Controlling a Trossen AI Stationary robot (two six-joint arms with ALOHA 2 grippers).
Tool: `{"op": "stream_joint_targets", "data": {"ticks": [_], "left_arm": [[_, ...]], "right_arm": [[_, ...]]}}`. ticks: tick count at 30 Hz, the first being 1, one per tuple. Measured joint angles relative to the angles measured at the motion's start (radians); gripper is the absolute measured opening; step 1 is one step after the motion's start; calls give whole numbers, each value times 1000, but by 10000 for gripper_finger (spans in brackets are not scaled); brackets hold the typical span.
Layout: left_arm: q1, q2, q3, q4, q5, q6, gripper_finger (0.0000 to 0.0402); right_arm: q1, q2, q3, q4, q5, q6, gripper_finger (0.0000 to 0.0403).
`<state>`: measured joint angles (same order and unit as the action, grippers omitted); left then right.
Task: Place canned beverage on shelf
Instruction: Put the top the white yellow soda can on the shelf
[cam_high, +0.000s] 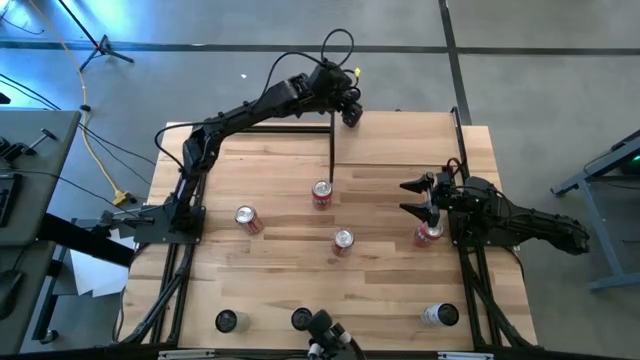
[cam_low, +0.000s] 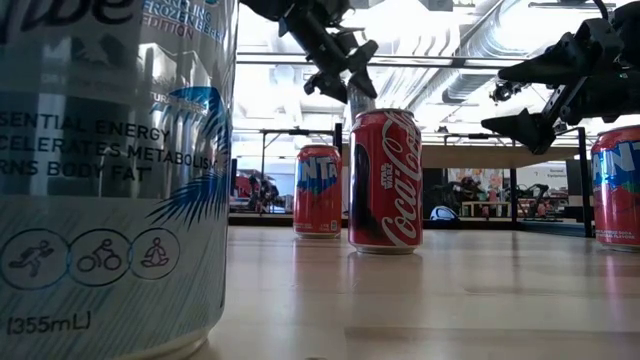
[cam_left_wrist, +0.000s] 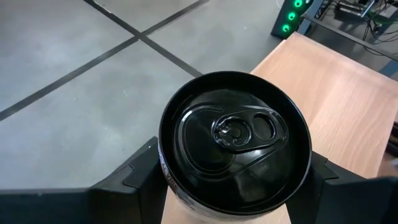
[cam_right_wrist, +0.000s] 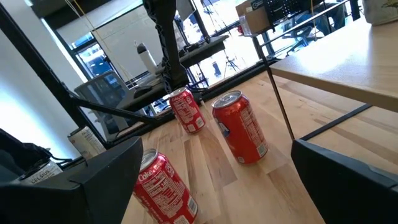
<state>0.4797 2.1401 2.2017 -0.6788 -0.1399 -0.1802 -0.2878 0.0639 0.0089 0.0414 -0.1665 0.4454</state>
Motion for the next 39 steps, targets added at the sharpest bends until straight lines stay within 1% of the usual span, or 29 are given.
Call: {"op": "stream_joint_targets", "data": {"ticks": [3, 12, 22, 26, 32, 39], "left_arm": [[-3, -1, 6, -13, -8, 0, 212], [-11, 4, 79, -144, -44, 6, 220], [-2, 4, 80, -132, -45, 8, 227], [9, 4, 80, -119, -17, 9, 228], [11, 4, 80, -119, -14, 9, 230], [9, 4, 80, -119, -11, 9, 263]], "right_arm": [[0, 0, 0, 0, 0, 0, 399], [0, 0, 0, 0, 0, 0, 399], [0, 0, 0, 0, 0, 0, 399], [0, 0, 0, 0, 0, 0, 399], [0, 0, 0, 0, 0, 0, 399], [0, 0, 0, 0, 0, 0, 399]]}}
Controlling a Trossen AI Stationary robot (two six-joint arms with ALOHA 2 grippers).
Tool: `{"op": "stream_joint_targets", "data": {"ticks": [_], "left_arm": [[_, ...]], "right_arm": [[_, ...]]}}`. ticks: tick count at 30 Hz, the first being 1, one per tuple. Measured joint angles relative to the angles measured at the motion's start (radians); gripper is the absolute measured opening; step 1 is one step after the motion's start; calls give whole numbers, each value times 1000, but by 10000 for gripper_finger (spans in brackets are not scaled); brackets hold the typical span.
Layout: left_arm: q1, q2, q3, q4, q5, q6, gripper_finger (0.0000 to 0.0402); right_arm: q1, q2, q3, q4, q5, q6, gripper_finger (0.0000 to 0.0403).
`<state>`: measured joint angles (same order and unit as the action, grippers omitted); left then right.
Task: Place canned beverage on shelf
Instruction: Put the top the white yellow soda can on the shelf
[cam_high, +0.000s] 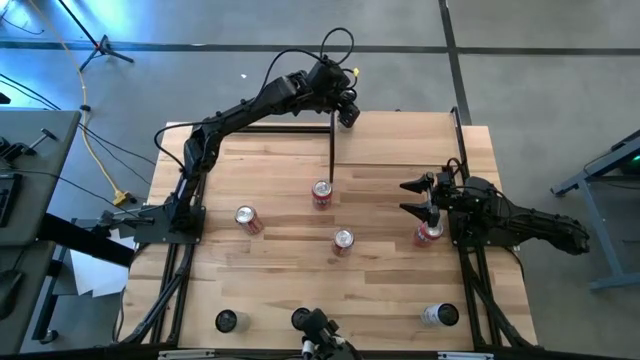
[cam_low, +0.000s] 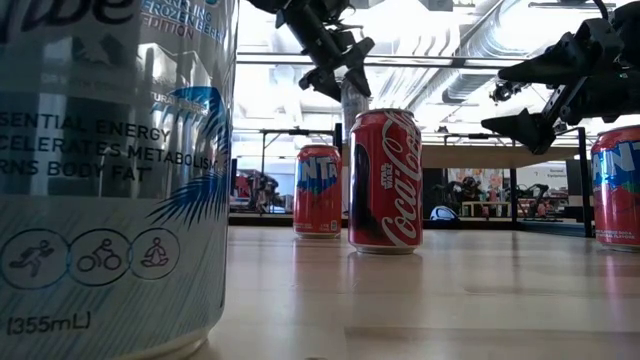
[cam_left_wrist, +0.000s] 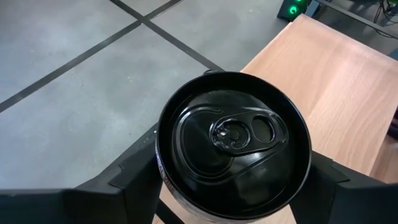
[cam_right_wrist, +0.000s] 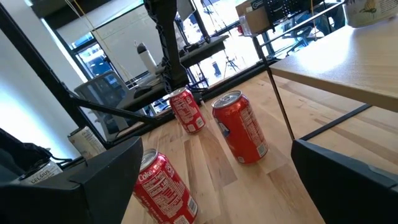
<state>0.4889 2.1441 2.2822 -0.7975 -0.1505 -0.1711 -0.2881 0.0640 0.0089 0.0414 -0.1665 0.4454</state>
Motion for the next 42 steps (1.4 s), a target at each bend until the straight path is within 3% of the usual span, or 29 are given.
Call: {"op": "stream_joint_targets", "data": {"ticks": [26, 42], "left_arm": [[-6, -3, 2, 11, -12, 8, 278], [-24, -6, 2, -61, -47, -30, 317]], "right_arm": [[0, 0, 0, 0, 0, 0, 399], [0, 0, 0, 0, 0, 0, 399]]}}
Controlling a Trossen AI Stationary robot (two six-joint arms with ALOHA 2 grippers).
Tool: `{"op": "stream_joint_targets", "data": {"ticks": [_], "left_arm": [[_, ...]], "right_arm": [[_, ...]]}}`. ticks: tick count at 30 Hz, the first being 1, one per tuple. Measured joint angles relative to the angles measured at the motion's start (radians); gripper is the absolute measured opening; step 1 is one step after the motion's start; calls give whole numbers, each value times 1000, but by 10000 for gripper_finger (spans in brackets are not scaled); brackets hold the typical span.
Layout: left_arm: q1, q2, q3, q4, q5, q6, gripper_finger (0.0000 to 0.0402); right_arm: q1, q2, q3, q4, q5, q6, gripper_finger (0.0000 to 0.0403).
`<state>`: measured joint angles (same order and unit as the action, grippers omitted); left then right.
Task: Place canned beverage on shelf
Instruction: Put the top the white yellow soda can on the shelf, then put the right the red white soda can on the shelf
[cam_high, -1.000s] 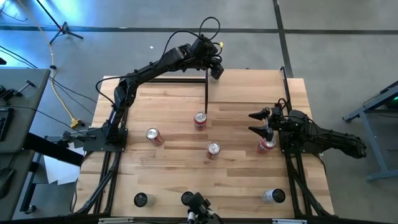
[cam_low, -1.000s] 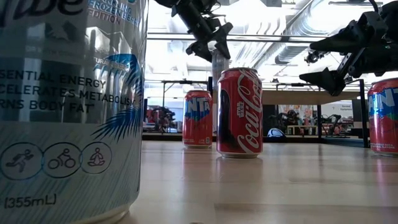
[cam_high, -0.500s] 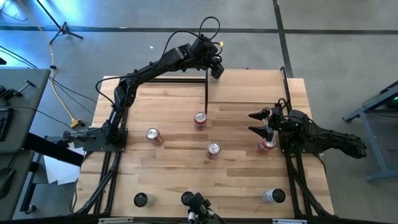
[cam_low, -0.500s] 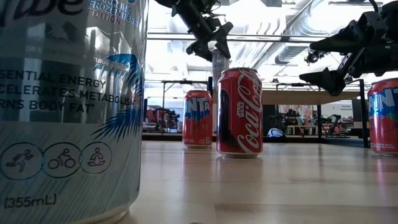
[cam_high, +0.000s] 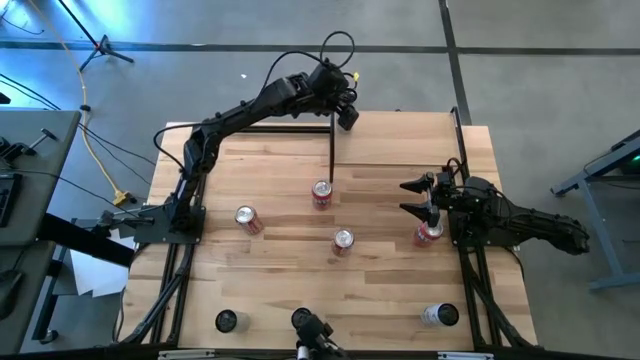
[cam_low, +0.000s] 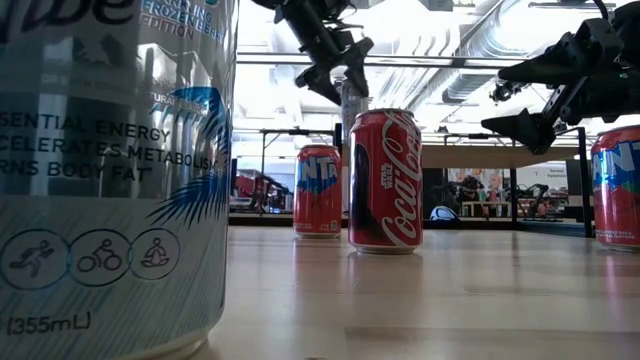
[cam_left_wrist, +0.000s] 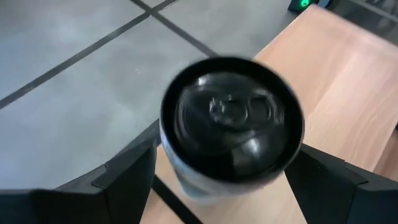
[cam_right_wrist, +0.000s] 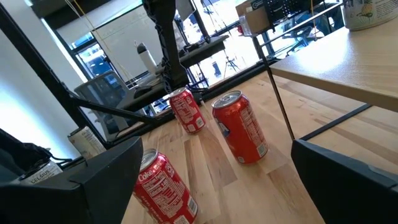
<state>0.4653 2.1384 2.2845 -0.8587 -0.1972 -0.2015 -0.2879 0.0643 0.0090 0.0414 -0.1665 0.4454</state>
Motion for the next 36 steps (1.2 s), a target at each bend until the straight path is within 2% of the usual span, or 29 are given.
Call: {"op": "stream_joint_targets", "data": {"ticks": [7, 13, 17, 21, 28, 36], "left_arm": [[-10, -15, 0, -116, -12, -51, 318], [-32, -76, 0, -296, -29, -145, 318], [-87, -121, 0, -463, 56, -255, 318], [-202, -163, 0, -582, 123, -320, 317], [-430, -168, 0, -591, 83, -374, 317], [-546, -96, -1, -538, 45, -421, 317]], "right_arm": [[0, 0, 0, 0, 0, 0, 399], [0, 0, 0, 0, 0, 0, 399], [0, 0, 0, 0, 0, 0, 399], [0, 0, 0, 0, 0, 0, 399], [0, 0, 0, 0, 0, 0, 399], [0, 0, 0, 0, 0, 0, 399]]}}
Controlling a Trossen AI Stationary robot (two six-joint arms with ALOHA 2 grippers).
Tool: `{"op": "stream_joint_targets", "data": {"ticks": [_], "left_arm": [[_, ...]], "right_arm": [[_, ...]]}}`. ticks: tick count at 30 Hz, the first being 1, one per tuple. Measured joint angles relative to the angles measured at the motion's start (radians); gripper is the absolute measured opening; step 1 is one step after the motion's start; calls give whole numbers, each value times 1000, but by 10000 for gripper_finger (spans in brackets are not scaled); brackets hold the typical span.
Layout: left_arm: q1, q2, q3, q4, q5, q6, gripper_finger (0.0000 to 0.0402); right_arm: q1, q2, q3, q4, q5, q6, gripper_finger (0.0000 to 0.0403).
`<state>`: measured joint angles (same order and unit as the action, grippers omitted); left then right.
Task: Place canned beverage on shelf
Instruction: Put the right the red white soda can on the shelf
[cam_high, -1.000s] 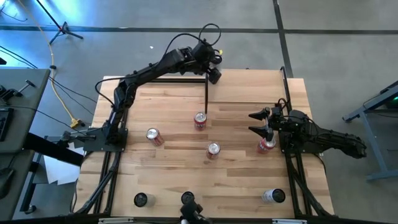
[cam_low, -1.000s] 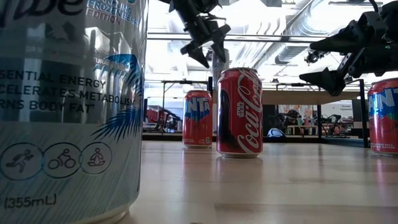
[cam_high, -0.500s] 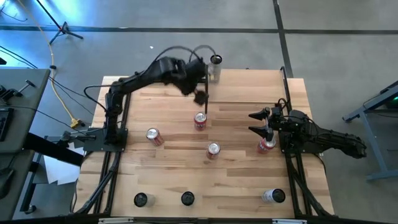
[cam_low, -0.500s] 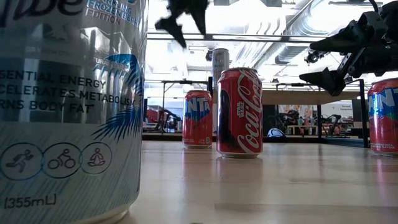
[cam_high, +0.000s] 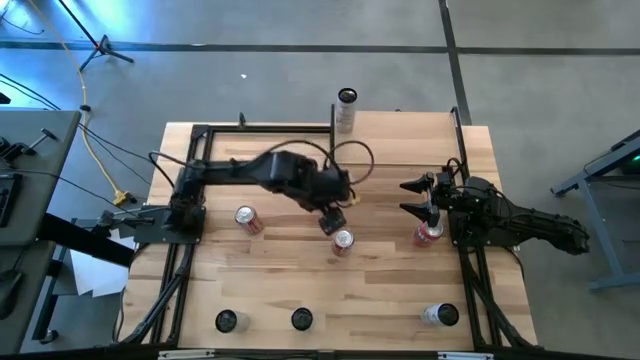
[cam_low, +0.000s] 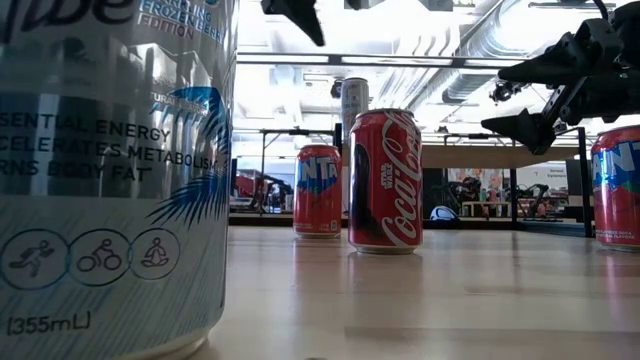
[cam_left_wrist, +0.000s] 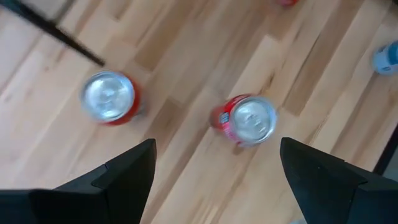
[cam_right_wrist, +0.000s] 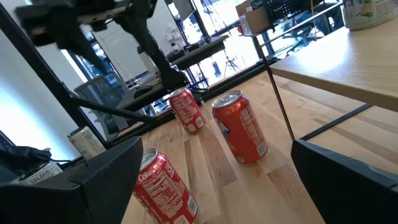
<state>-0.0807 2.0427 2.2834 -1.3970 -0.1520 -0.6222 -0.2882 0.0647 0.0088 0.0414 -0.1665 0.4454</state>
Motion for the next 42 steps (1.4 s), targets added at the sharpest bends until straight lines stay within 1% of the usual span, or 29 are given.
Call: {"op": "stream_joint_targets", "data": {"ticks": [4, 8, 10, 12, 16, 19, 24, 28, 31, 37, 42], "left_arm": [[-35, 63, 0, 56, -7, -13, 317], [-55, 108, 0, 70, -9, -105, 317], [-61, 121, 0, 74, -7, -168, 317], [-67, 123, 0, 93, -9, -196, 317], [-73, 121, 0, 146, -58, -241, 317], [-73, 134, 1, 159, -40, -286, 317], [-70, 204, 0, 170, 16, -293, 317], [-62, 246, 0, 183, 23, -299, 317], [-51, 254, 0, 178, 22, -329, 317], [-34, 254, 0, 139, 13, -329, 317], [-40, 259, 0, 117, 63, -336, 317]], "right_arm": [[0, 0, 0, 0, 0, 0, 399], [0, 0, 0, 0, 0, 0, 399], [0, 0, 0, 0, 0, 0, 399], [0, 0, 0, 0, 0, 0, 399], [0, 0, 0, 0, 0, 0, 399], [0, 0, 0, 0, 0, 0, 399], [0, 0, 0, 0, 0, 0, 399], [0, 0, 0, 0, 0, 0, 399], [0, 1, 0, 0, 0, 0, 399], [0, 1, 0, 0, 0, 0, 399], [0, 1, 0, 0, 0, 0, 399]]}}
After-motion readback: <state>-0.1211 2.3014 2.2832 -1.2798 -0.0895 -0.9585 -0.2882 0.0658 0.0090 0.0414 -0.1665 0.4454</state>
